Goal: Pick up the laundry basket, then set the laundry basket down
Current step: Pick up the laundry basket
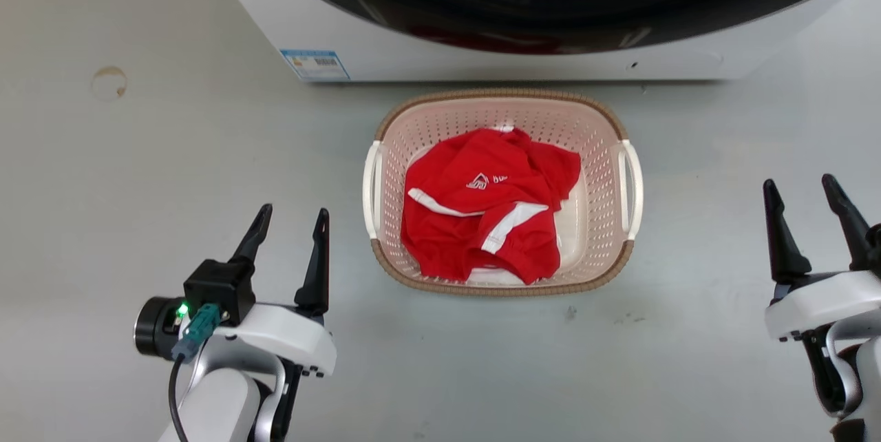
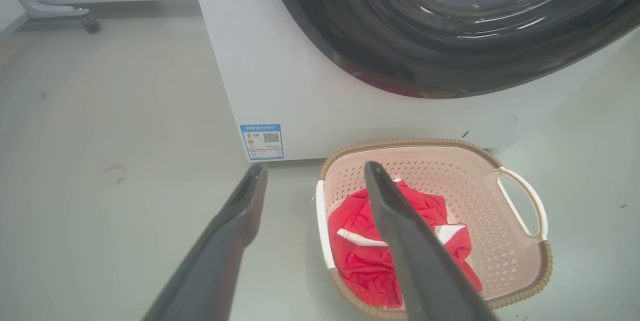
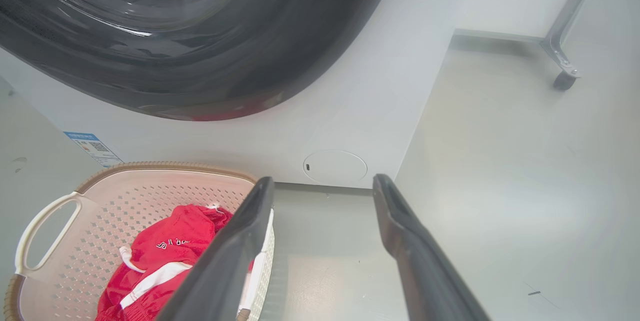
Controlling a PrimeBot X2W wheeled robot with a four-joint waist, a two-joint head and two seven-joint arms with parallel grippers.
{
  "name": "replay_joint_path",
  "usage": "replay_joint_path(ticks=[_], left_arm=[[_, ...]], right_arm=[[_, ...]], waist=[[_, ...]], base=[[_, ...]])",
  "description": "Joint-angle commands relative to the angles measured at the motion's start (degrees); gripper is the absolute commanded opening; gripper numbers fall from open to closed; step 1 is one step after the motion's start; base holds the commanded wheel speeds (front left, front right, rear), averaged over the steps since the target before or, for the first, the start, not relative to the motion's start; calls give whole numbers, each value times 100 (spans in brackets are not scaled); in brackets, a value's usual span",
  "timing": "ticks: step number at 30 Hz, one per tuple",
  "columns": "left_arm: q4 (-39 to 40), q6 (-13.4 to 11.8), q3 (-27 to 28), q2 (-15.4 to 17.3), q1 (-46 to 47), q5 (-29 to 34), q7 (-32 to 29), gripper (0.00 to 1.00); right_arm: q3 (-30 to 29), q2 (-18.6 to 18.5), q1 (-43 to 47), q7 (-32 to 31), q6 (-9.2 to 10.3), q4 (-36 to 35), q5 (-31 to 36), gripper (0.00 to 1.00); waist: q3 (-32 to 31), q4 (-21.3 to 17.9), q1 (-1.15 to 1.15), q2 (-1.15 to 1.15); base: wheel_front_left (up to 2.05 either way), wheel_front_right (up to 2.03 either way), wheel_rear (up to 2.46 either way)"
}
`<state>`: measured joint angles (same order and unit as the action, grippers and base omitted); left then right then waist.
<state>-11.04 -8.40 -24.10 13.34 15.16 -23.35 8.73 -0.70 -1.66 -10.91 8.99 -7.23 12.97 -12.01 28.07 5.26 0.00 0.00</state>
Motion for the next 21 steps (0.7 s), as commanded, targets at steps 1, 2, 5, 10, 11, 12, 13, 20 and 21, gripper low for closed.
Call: replay_joint_path(ticks=[1, 2, 5, 10, 11, 12, 13, 20, 21], left_arm=[[-46, 78, 165, 38, 306, -73, 140, 100], [-150, 128, 168, -13, 407, -105, 199, 100], [-491, 272, 194, -146, 708, -180, 362, 100], [-1123, 564, 246, -345, 1185, -273, 542, 100], [-1258, 620, 253, -373, 1280, -273, 563, 100], [-1387, 674, 264, -403, 1376, -270, 580, 100], [-1387, 674, 264, -403, 1376, -270, 580, 100], [-1949, 1064, 409, -655, 1970, -143, 624, 100], [-1981, 1110, 448, -691, 2018, -112, 624, 100]], right_arm=[[41, -121, -153, 135, -25, -162, 7, 100], [12, -121, -190, 166, -25, -155, -17, 100], [-57, -121, -315, 267, -25, -80, -97, 100], [16, -121, -583, 443, -25, 157, -252, 100], [73, -121, -643, 465, -25, 216, -237, 100], [135, -121, -708, 487, -25, 273, -307, 100], [135, -121, -708, 487, -25, 273, -307, 100], [584, -122, -1177, 570, -25, 745, -490, 100], [645, -122, -1237, 577, -25, 815, -506, 100]], waist=[[676, 106, 0, 0], [802, 128, 0, 0], [1149, 195, 0, 0], [1597, 292, 0, 0], [1674, 309, 0, 0], [1748, 325, 0, 0], [1748, 325, 0, 0], [2145, 454, 0, 0], [2182, 461, 0, 0]], base=[[0, 0, 0], [0, 0, 0], [0, 0, 0], [0, 0, 0], [0, 0, 0], [0, 0, 0], [0, 0, 0], [0, 0, 0], [0, 0, 0]])
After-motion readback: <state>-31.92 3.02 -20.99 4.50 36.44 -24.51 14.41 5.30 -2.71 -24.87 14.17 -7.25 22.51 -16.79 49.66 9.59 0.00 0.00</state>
